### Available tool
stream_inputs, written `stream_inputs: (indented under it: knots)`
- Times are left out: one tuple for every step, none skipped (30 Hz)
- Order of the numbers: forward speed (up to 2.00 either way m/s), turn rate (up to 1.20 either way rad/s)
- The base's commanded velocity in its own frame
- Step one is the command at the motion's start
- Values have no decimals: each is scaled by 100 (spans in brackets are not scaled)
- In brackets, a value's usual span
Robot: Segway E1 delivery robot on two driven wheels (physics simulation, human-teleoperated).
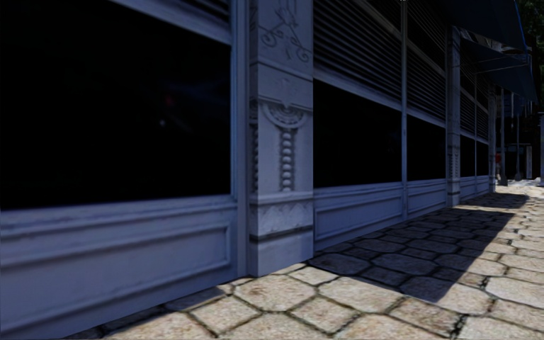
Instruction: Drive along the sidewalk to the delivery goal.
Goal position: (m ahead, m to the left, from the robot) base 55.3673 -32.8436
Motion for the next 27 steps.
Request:
stream_inputs:
  knots:
    - [77,-70]
    - [82,-70]
    - [87,-70]
    - [87,-70]
    - [90,-70]
    - [91,-70]
    - [91,-70]
    - [92,-70]
    - [94,-70]
    - [94,-70]
    - [94,-70]
    - [94,-70]
    - [94,-70]
    - [96,-70]
    - [96,-70]
    - [100,-70]
    - [106,-70]
    - [111,-67]
    - [111,-67]
    - [112,-25]
    - [110,0]
    - [110,0]
    - [110,0]
    - [112,0]
    - [121,0]
    - [121,0]
    - [132,0]
